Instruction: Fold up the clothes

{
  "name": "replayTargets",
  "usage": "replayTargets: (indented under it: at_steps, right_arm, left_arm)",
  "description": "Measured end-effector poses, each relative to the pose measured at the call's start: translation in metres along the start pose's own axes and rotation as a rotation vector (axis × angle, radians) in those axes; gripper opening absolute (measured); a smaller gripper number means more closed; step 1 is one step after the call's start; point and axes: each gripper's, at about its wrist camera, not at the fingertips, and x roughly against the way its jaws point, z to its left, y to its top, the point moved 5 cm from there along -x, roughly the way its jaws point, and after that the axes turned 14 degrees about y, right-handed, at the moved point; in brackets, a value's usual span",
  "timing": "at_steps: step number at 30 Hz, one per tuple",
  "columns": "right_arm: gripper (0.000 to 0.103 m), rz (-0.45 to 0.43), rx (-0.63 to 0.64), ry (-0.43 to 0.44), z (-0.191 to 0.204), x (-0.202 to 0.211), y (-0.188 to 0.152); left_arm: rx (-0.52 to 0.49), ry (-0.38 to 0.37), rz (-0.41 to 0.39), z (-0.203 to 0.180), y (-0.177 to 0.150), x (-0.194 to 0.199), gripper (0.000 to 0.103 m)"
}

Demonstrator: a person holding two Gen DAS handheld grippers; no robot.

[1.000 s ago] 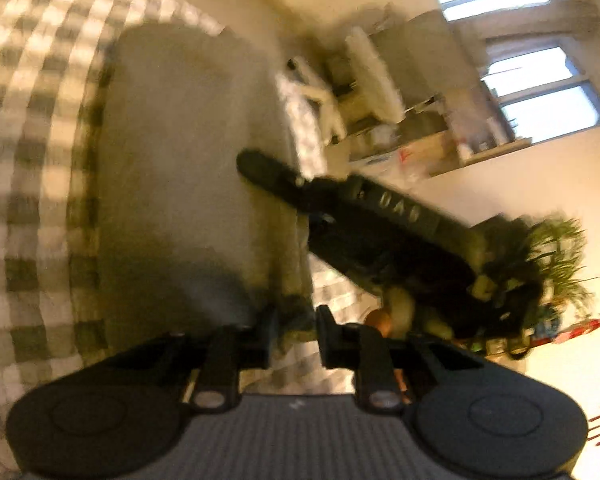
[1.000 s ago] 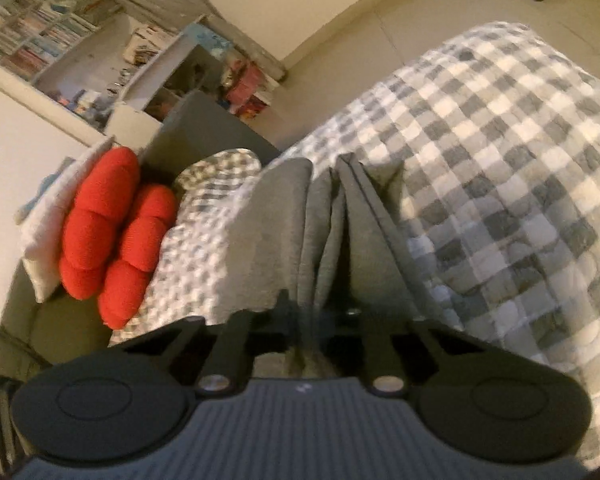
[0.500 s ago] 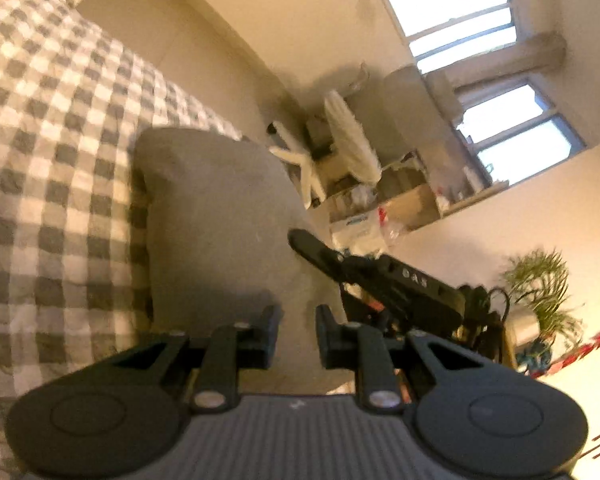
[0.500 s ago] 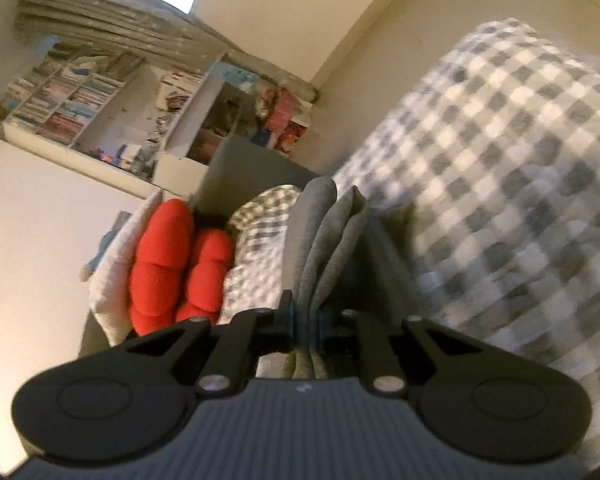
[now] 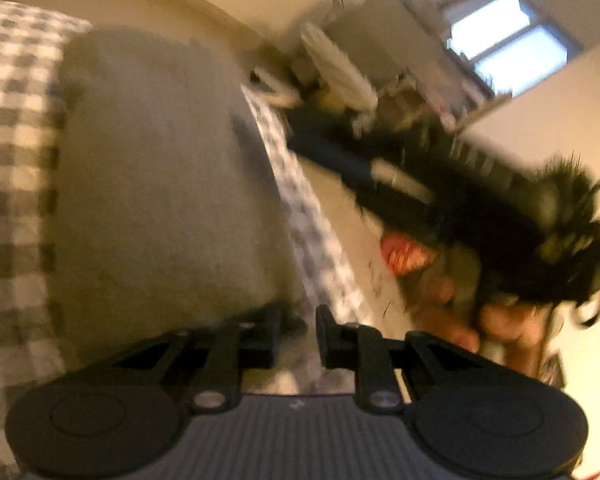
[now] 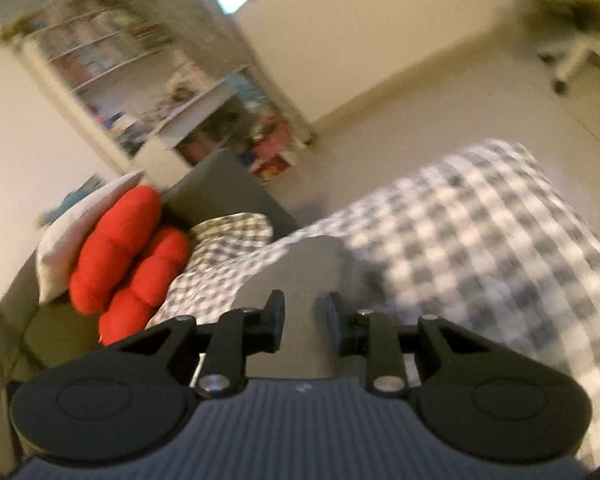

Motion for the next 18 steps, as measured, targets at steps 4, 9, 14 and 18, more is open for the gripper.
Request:
replayTargets:
  at_steps: [4, 9, 14, 18]
  right_arm:
    - [0.028, 0.087, 0.052, -0.049, -0.004, -0.020, -0.013]
    - [0.024, 0.131, 0.056, -0.124, -0.021, -0.029, -0.022]
    - [0.027, 0.086, 0.047, -0.106, -0.013, -0.018, -0.015]
    - [0.027, 0.070, 0.076, -0.094, 0.001, -0.015, -0.013]
  left_arm:
    - [-0.064, -0.034, 0.047, -0.004, -0.001, 0.003, 0.019]
    - [-0.007, -0.077, -0.045, 0.018, 0.018, 0.041, 0.021]
    - [0.158, 0.009, -0.192, 0.066, 0.038, 0.070, 0.034]
    - [0.284, 0.031, -0.256, 0.094, 0.048, 0.073, 0.036]
